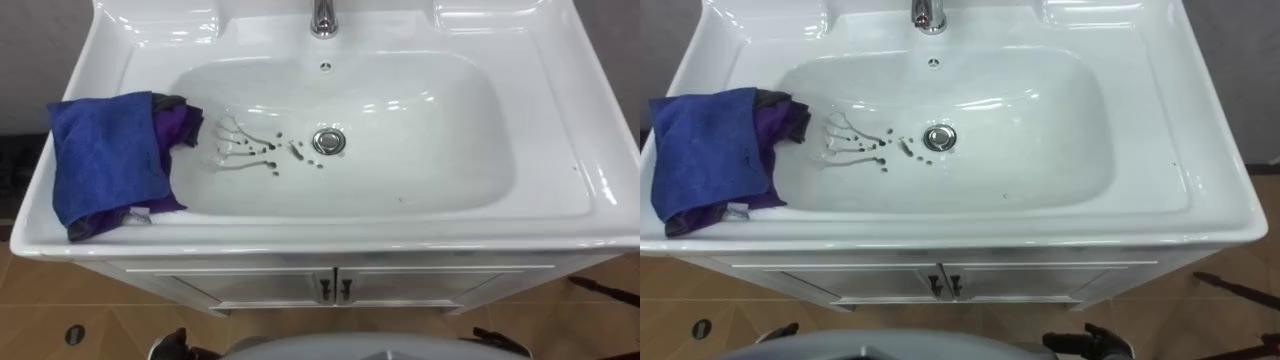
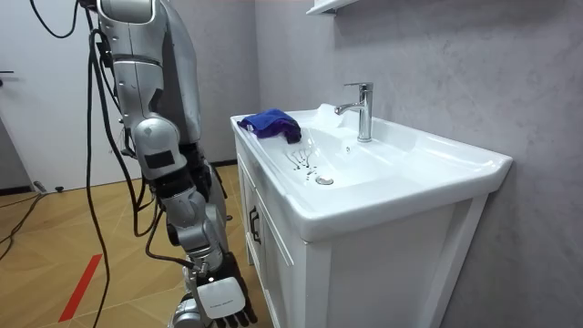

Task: Wipe basin

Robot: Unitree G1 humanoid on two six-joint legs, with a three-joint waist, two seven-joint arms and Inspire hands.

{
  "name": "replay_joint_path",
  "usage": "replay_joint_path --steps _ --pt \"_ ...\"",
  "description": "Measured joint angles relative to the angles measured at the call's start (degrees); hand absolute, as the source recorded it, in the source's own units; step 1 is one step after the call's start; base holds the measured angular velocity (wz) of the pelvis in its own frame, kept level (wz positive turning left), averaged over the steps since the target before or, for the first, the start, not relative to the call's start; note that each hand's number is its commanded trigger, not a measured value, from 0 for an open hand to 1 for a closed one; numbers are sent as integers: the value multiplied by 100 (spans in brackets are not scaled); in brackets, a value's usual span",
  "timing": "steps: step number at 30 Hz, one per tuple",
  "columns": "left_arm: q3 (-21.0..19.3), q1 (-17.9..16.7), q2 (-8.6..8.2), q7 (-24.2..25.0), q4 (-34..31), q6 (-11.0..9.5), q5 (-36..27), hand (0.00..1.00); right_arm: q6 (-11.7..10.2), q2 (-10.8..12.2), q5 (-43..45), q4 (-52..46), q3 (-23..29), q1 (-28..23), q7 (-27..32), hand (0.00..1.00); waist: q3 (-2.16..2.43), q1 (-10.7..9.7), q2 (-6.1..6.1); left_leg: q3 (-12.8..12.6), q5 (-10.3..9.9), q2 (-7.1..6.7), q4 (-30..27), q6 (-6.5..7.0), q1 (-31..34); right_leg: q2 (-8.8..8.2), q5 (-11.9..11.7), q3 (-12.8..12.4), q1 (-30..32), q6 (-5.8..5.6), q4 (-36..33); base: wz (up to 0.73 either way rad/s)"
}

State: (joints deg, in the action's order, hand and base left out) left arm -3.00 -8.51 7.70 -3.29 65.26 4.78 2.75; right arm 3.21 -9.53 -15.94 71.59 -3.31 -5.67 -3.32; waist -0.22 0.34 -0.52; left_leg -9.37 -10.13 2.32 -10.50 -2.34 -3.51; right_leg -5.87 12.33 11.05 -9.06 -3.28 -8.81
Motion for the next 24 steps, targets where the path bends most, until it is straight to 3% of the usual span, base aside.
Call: replay_joint_path --steps 24 --pt "84 -88 -17 -200 8 -72 -270 0 -74 56 63 127 10 43 29 0 -21 -6 -38 6 1 0 -27 0 -26 -2 0 11 -46 0 4 0"
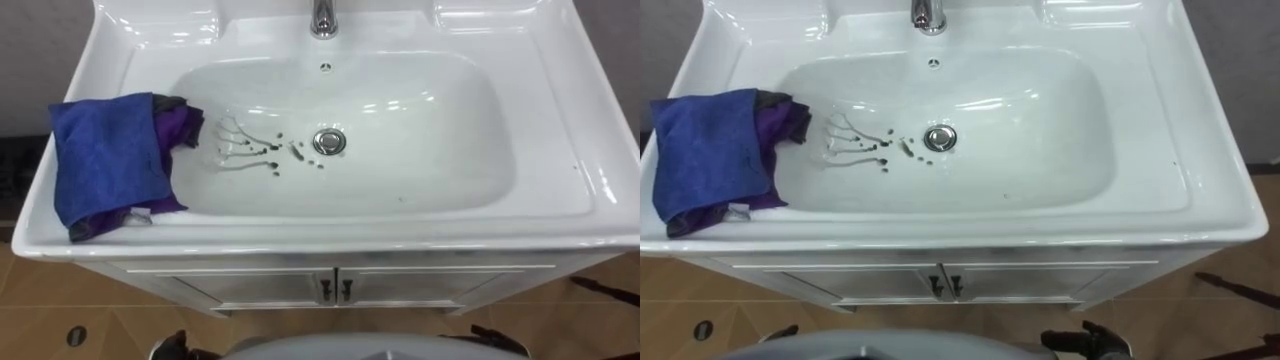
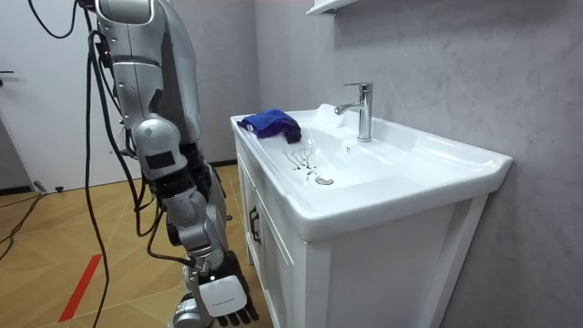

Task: Wipe basin

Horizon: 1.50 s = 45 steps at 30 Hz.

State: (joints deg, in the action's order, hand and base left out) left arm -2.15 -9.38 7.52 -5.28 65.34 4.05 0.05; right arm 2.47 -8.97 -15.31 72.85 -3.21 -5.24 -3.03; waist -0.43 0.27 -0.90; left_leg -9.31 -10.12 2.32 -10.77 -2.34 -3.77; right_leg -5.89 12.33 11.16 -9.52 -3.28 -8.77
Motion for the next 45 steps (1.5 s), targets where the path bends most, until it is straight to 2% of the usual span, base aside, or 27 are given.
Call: replay_joint_path --steps 5,9,12,14,16,18,21,22,24,28,30,32,36,38,39,40,42,45 --pt "-108 -109 -21 -81 -2 -76 -117 0 -2 52 -12 70 11 40 109 0 -8 4 -16 25 -1 0 -6 -1 -35 0 0 40 -49 0 10 2" --pt "-157 -170 -27 -171 -1 -78 -760 0 4 62 -10 89 12 107 117 0 -2 12 -45 28 -2 0 -9 -1 -30 -1 2 40 -45 -1 19 0" --pt "-372 -233 -54 -320 -19 -79 -967 0 9 63 -1 97 12 126 118 0 -8 38 -38 27 -2 0 -18 -1 -1 0 2 40 -33 -1 52 0" --pt "-604 -242 -82 -531 -30 -80 -1185 0 11 68 22 96 12 123 122 0 27 37 -36 25 -21 -1 -52 -1 13 0 2 44 -41 0 78 0" --pt "-787 -284 -88 -642 -33 -79 -1191 0 10 65 66 82 14 115 121 0 40 65 -6 28 -39 1 -75 -2 19 0 2 51 -47 -1 74 0" --pt "-1023 -299 -97 -786 -39 -79 -1202 0 12 52 66 81 43 86 122 0 34 141 22 32 -54 7 -101 0 17 -1 1 60 -54 -1 49 2" --pt "-1396 -387 -73 -1122 -357 -94 -1737 0 41 44 217 86 126 84 184 0 23 186 67 128 -60 -1 -106 2 5 -3 1 174 -118 -2 13 15" --pt "-1477 -414 -70 -1195 -409 -106 -1743 0 57 43 254 92 164 85 192 0 22 188 78 143 -64 -3 -110 4 -9 -3 1 177 -141 -2 15 8" --pt "-1867 -431 -63 -1488 -565 -165 -1744 0 75 -6 328 98 296 52 239 0 22 336 166 146 -108 5 -174 2 -25 -1 1 200 -165 -2 8 -2" --pt "-2249 -423 -23 -2009 -782 -320 -1863 0 79 -113 436 91 349 43 287 0 9 455 304 168 -114 4 -194 9 21 -11 -7 308 -162 -17 -2 2" --pt "-2368 -454 -13 -2293 -1073 -332 -1979 0 78 -154 428 71 348 6 288 0 16 487 326 217 -111 1 -199 10 62 -10 -7 340 -150 -16 0 11" --pt "-2485 -498 11 -2660 -1463 -468 -2079 0 77 -178 438 61 352 0 290 0 35 485 352 325 -82 -16 -210 6 108 -7 -5 411 -156 -15 17 17" --pt "-2684 -565 44 -3068 -2280 -625 -2080 0 58 -179 447 38 397 -51 322 0 53 627 372 335 -57 -23 -251 3 138 -6 2 464 -145 -9 25 7" --pt "-2738 -566 146 -3352 -2777 -826 -2084 0 54 -179 481 36 447 -45 375 0 53 692 354 341 -58 -27 -264 5 162 -9 4 474 -133 -11 32 2" --pt "-2744 -564 202 -3510 -3031 -867 -2124 0 38 -182 487 11 446 -47 378 0 68 711 362 342 -61 -28 -282 8 179 -9 4 477 -128 -11 34 0" --pt "-2749 -560 229 -3585 -3177 -884 -2196 0 17 -181 486 3 448 -52 376 0 86 721 403 347 -62 -28 -290 9 190 -9 3 478 -126 -11 35 6" --pt "-2764 -463 363 -3869 -3612 -947 -2438 0 5 -183 501 -95 450 -92 376 0 88 721 403 396 -61 -37 -297 9 204 -10 3 524 -134 -11 24 9" --pt "-2877 -378 412 -3978 -4125 -964 -2524 0 -44 -169 586 -187 450 -149 373 0 94 779 429 407 -61 -35 -302 9 202 -7 3 519 -130 -11 21 0"
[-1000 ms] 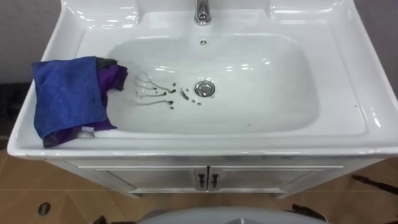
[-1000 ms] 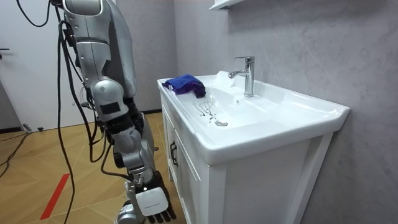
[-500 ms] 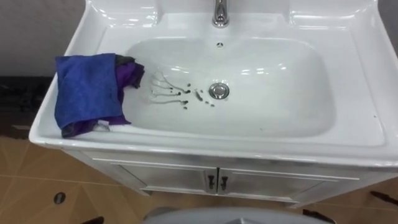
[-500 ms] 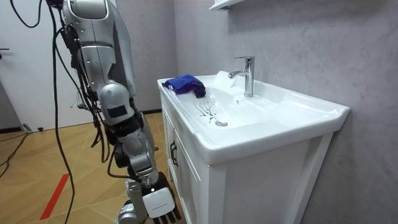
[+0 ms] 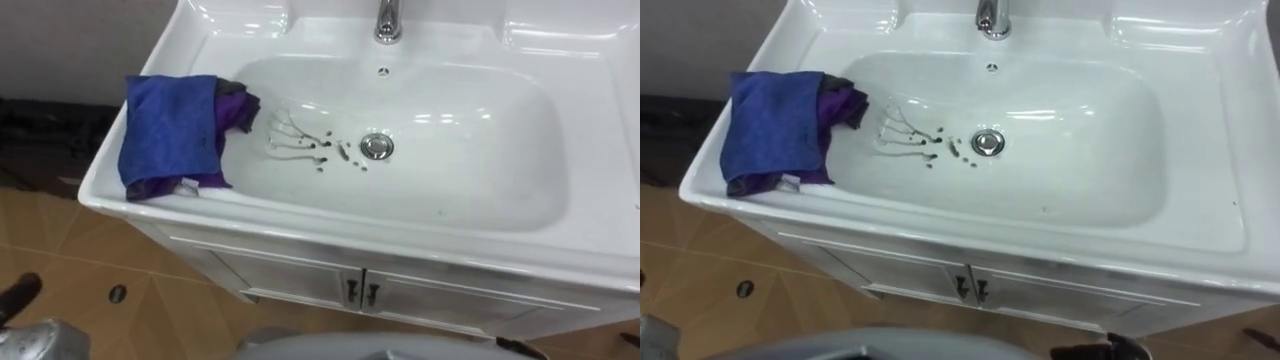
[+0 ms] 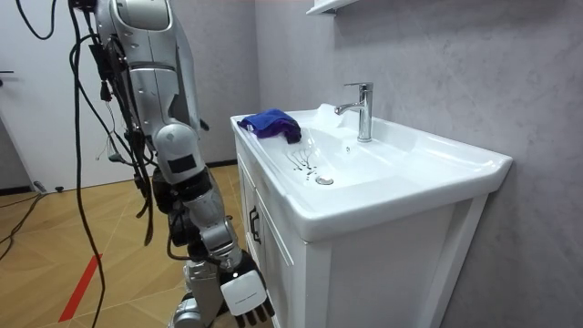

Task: Wipe basin

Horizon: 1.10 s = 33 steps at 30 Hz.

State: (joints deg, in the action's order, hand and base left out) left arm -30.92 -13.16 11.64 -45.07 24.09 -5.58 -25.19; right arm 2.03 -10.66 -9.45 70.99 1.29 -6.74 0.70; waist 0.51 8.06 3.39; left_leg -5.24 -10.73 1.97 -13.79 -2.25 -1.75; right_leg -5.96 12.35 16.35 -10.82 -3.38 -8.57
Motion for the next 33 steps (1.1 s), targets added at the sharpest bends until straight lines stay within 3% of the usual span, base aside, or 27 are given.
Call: replay_joint_path --steps 4,6,13,15,18,21,27,33 --pt "-293 134 139 -140 -649 -102 75 0 -15 -7 129 -76 13 -97 -33 0 5 -1 73 -31 -2 7 17 1 -38 0 -1 -45 -4 1 -12 -6" --pt "-309 222 327 -303 -983 -117 250 0 -15 -51 179 -65 21 -120 -91 0 -3 -21 95 -24 -3 7 20 1 -44 0 -1 -44 -6 1 -13 0" --pt "-369 576 507 -331 -1838 -193 778 0 -123 -51 303 -63 48 -118 -152 0 -18 -68 134 -25 -2 3 25 1 -37 3 -1 -41 -19 1 2 0" --pt "-364 709 518 -294 -2025 -191 935 0 -126 -67 300 -65 50 -110 -212 0 -45 -94 141 -25 -2 3 24 1 -34 3 -1 -44 -17 1 0 0" --pt "-293 720 518 -195 -2505 -191 1883 0 -201 -69 295 -63 65 -64 -305 0 -95 -194 138 -20 -3 0 21 1 16 6 -1 -40 15 1 26 0" --pt "-205 723 519 -33 -2990 -185 2367 0 -215 -43 250 33 162 -21 -350 0 -87 -385 123 50 -2 -27 22 1 43 6 -6 6 -17 -6 86 11" --pt "205 733 521 356 -3655 -187 3131 0 -334 -35 139 130 181 -7 -366 0 -83 -513 134 39 -1 -32 22 3 -5 0 -9 -44 -46 -9 87 -1" --pt "718 876 504 830 -4135 -184 3677 0 -397 -6 75 314 181 119 -416 0 -123 -674 74 21 -1 -30 37 3 -23 -1 -9 -78 -49 -10 89 -1"
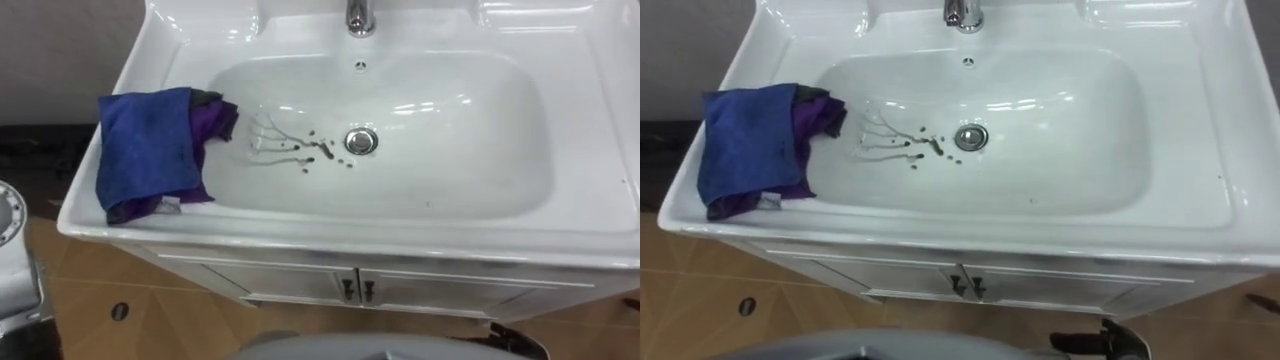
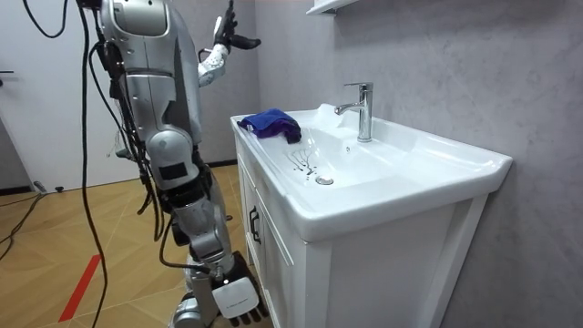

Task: Wipe basin

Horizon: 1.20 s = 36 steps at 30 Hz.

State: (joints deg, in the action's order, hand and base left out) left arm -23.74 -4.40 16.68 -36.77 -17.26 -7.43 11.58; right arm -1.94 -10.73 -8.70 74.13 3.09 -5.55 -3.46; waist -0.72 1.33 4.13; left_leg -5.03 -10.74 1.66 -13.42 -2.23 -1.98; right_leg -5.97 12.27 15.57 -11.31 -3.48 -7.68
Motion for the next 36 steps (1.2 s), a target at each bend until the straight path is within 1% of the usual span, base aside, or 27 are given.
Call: replay_joint_path --steps 2,3,6,8,9,11,12,13,14,17,18,20,21,22,24,25,27,28,30,32,34,36 --pt "139 59 -2 193 -23 1 198 0 0 -7 0 15 -2 8 -47 0 -6 -3 -19 -42 0 7 1 0 -2 0 0 -68 26 0 -6 -10" --pt "189 62 -3 288 -38 8 262 0 -1 -7 0 8 4 11 -54 0 -10 -63 -32 -43 0 7 2 0 -7 0 0 -85 28 0 -6 -7" --pt "336 97 -7 537 -157 28 276 0 -6 0 -5 9 -12 62 -178 0 3 -140 -64 -37 0 7 9 1 -7 2 0 -84 24 0 -6 0" --pt "587 177 -32 759 -231 30 286 0 -12 25 -15 37 -18 95 -275 0 25 -183 -125 -36 1 7 9 1 -15 1 0 -95 19 0 -8 0" --pt "727 177 -40 861 -278 34 324 0 -25 37 -15 85 -27 136 -298 0 33 -237 -147 -34 1 7 8 2 -14 1 0 -94 20 0 -9 0" --pt "956 177 -55 1058 -312 40 339 0 -57 53 -15 137 -68 168 -296 0 36 -266 -164 -41 1 7 8 2 -13 1 0 -107 30 0 -10 -2" --pt "1119 176 -85 1192 -303 55 364 0 -61 67 -25 141 -71 188 -292 0 37 -293 -187 -44 1 7 9 2 -16 1 0 -109 29 0 -11 -4" --pt "1197 176 -118 1270 -301 69 364 0 -63 73 -37 145 -71 185 -289 0 38 -297 -197 -55 1 9 11 2 -23 1 0 -118 32 0 -13 -10" --pt "1343 167 -242 1416 -301 92 364 0 -61 80 -54 151 -72 172 -289 0 29 -288 -215 -100 1 17 26 2 -52 1 -1 -139 34 0 -14 -13" --pt "1599 151 -428 1733 -222 118 381 0 -63 106 -98 150 -73 184 -268 0 20 -286 -246 -147 1 26 57 2 -81 1 -1 -178 46 0 -17 -10" --pt "1722 135 -461 1787 -145 120 390 0 -64 108 -111 161 -70 184 -246 0 21 -310 -248 -150 1 25 58 2 -81 1 -1 -187 47 0 -15 -4" --pt "1923 102 -466 1901 -24 140 390 0 -58 108 -151 195 -74 188 -229 0 22 -348 -248 -150 1 25 66 1 -77 3 -1 -211 49 0 -15 0" --pt "1989 89 -471 1947 5 162 391 0 -53 109 -169 202 -76 194 -224 0 23 -352 -246 -150 1 26 67 1 -76 4 -1 -213 50 0 -15 0" --pt "2127 52 -473 2012 67 221 415 0 -49 110 -185 203 -85 211 -220 0 29 -397 -242 -144 1 25 66 1 -73 4 -1 -203 50 0 -15 0" --pt "2400 8 -475 2172 341 310 495 0 -46 94 -232 187 -198 215 -209 0 43 -419 -226 -144 1 25 65 1 -76 4 -1 -171 45 0 -15 0" --pt "2468 6 -479 2233 421 360 500 0 -44 93 -235 180 -211 214 -208 0 48 -423 -223 -144 1 25 65 1 -77 4 -1 -166 44 0 -16 0" --pt "2667 3 -503 2466 724 528 661 0 -39 89 -234 180 -251 210 -209 0 50 -432 -223 -147 1 26 66 1 -78 4 -2 -169 47 0 -15 0" --pt "2686 2 -517 2517 788 558 688 0 -39 89 -234 177 -259 213 -211 0 50 -429 -225 -152 1 27 67 1 -79 4 -2 -173 49 1 -15 -4" --pt "2692 -21 -571 2673 929 698 827 0 -38 85 -234 161 -326 212 -230 0 59 -410 -246 -196 1 37 67 1 -84 6 -3 -212 67 2 -17 -9" --pt "2692 -31 -576 2751 946 761 944 0 -8 70 -236 165 -405 215 -232 0 66 -389 -253 -249 1 54 68 1 -78 11 -7 -279 119 8 -44 -15" --pt "2691 -32 -576 2754 945 791 1128 0 24 62 -261 168 -441 235 -230 0 70 -361 -252 -268 1 59 68 1 -79 13 -15 -300 128 12 -49 -9" --pt "2676 -40 -575 2742 945 795 1573 0 21 63 -272 208 -446 259 -226 0 82 -380 -246 -275 1 60 67 1 -99 13 -18 -310 112 11 -48 0"
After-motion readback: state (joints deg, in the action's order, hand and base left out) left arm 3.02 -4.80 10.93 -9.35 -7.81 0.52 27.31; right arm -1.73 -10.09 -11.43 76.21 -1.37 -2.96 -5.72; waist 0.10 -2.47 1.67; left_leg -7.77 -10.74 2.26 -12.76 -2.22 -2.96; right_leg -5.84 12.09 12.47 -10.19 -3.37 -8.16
